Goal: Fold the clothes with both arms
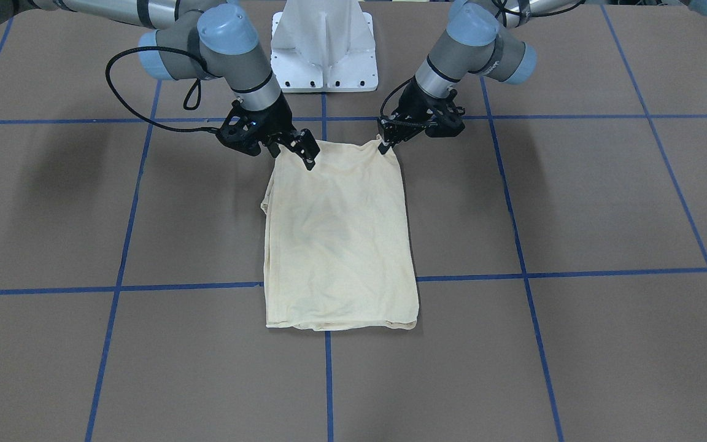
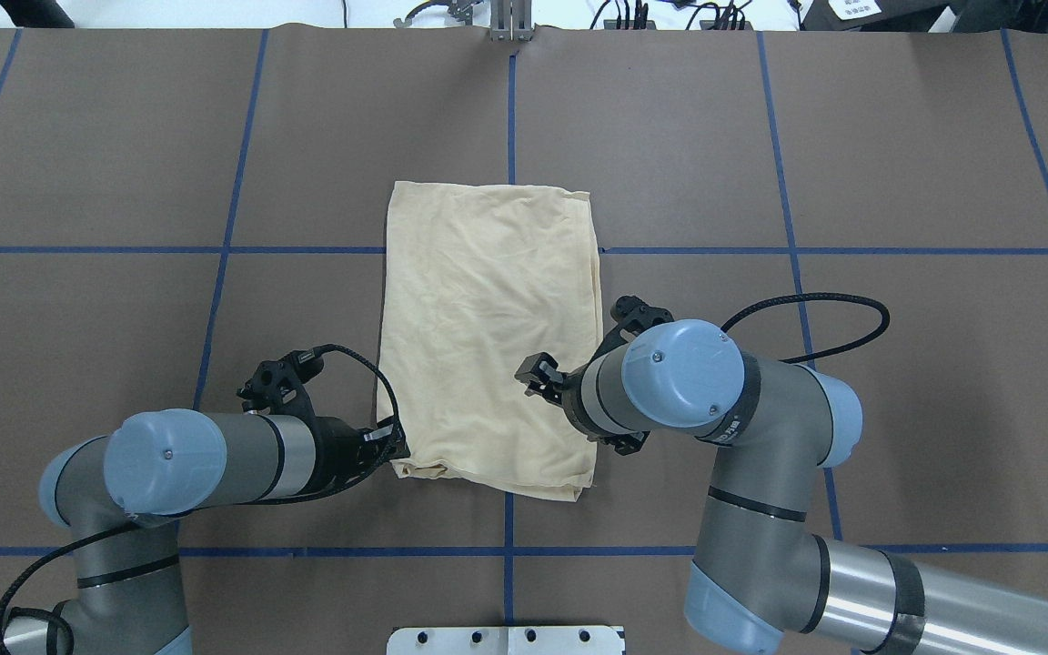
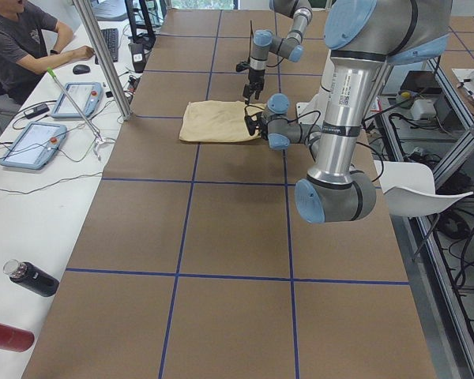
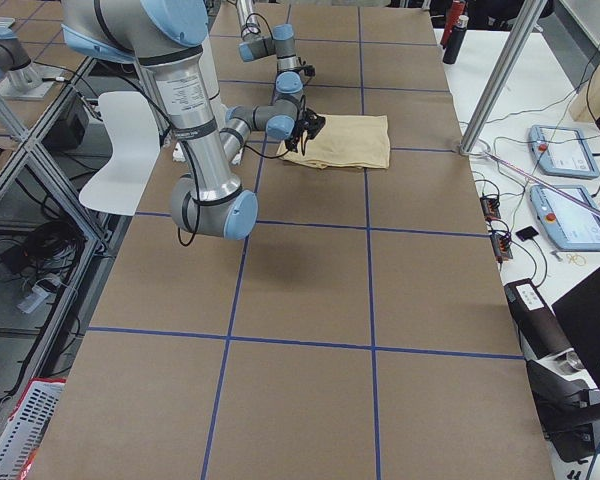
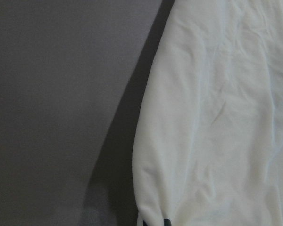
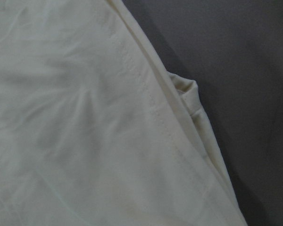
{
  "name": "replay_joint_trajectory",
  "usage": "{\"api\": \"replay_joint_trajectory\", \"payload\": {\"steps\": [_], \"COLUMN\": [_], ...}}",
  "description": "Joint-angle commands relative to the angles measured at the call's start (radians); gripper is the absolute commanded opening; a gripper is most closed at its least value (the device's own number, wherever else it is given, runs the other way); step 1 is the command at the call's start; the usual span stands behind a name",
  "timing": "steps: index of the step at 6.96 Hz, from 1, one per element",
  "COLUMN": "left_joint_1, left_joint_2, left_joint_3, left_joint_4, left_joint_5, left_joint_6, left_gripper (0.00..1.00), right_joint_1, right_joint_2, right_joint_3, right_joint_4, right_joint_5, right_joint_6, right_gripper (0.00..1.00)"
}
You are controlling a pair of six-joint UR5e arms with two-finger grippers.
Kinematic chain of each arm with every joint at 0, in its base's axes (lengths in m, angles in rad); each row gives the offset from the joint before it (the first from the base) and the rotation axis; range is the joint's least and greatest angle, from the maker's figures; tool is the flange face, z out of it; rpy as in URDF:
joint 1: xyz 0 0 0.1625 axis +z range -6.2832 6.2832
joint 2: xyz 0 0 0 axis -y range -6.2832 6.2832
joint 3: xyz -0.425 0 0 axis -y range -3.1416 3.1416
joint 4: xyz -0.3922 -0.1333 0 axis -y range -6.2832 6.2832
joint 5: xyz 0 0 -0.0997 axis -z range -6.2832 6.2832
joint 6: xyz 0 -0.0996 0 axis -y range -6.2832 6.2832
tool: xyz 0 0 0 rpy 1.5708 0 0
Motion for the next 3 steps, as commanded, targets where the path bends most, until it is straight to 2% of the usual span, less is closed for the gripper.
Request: {"api": "replay_joint_trajectory", "payload": {"steps": [1, 3], "left_joint_1": [0.001, 0.001], "left_joint_2": [0.002, 0.005], "left_joint_3": [0.000, 0.000], "left_joint_4": [0.000, 0.000], "left_joint_5": [0.001, 0.001], "left_joint_6": [-0.001, -0.001], "left_gripper": [0.00, 0.00], "right_joint_1": [-0.040, -0.058], "right_joint_2": [-0.006, -0.009], "right_joint_3": [0.010, 0.010], "right_joint_4": [-0.053, -0.060], "right_joint_5": [-0.021, -0.024], "right_joint_6": [0.014, 0.014], "right_gripper": [1.00, 1.00]}}
